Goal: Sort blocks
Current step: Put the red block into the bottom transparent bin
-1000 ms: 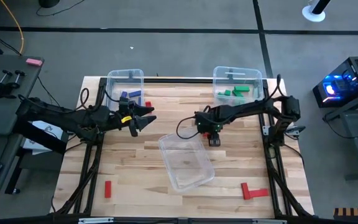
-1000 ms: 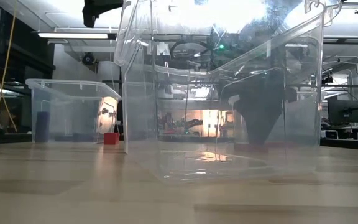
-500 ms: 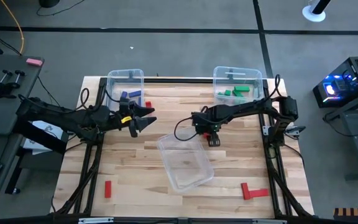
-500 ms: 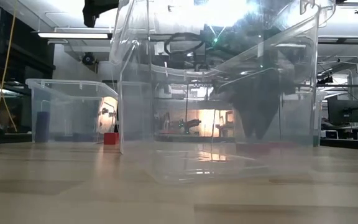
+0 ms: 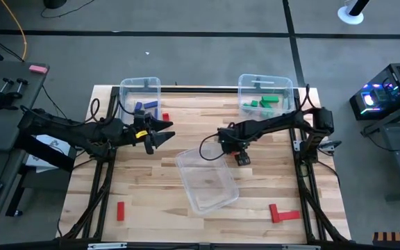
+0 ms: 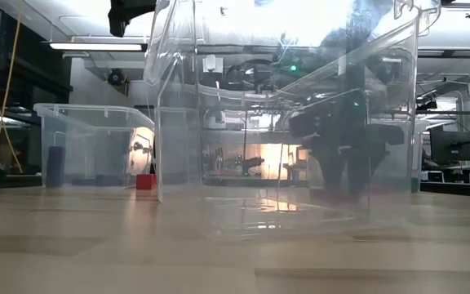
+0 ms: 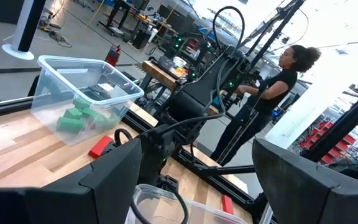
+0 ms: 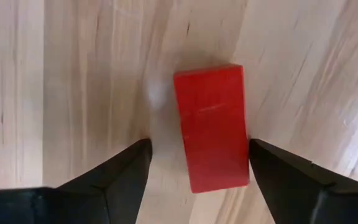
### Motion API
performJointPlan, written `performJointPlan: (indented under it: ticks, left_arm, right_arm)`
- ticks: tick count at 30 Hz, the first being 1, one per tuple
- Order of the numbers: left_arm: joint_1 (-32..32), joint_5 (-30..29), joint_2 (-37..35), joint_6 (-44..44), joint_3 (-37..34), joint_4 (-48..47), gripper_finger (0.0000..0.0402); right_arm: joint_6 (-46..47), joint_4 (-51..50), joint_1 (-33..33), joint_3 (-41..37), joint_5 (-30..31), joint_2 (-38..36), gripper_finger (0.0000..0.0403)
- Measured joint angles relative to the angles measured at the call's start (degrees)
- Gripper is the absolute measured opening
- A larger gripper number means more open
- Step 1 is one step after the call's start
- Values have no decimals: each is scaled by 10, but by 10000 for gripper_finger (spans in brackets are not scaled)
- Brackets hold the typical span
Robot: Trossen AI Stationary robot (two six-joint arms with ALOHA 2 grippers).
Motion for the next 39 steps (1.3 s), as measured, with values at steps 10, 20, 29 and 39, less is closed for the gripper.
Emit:
performJointPlan:
  ticks: [10, 20, 29, 39]
  left_arm:
    - [0, 0, 0, 0, 0, 0, 294]
    - [0, 0, 0, 21, 0, 0, 294]
    - [1, -6, 7, 234, 8, 5, 294]
    - [1, 35, 158, 688, 144, -5, 294]
  right_arm:
    - [74, 7, 1, -26, 3, -3, 186]
    - [150, -50, -9, -30, 39, -77, 127]
    - [282, -44, -35, -29, 18, -264, 127]
    - [466, 246, 8, -27, -158, -320, 127]
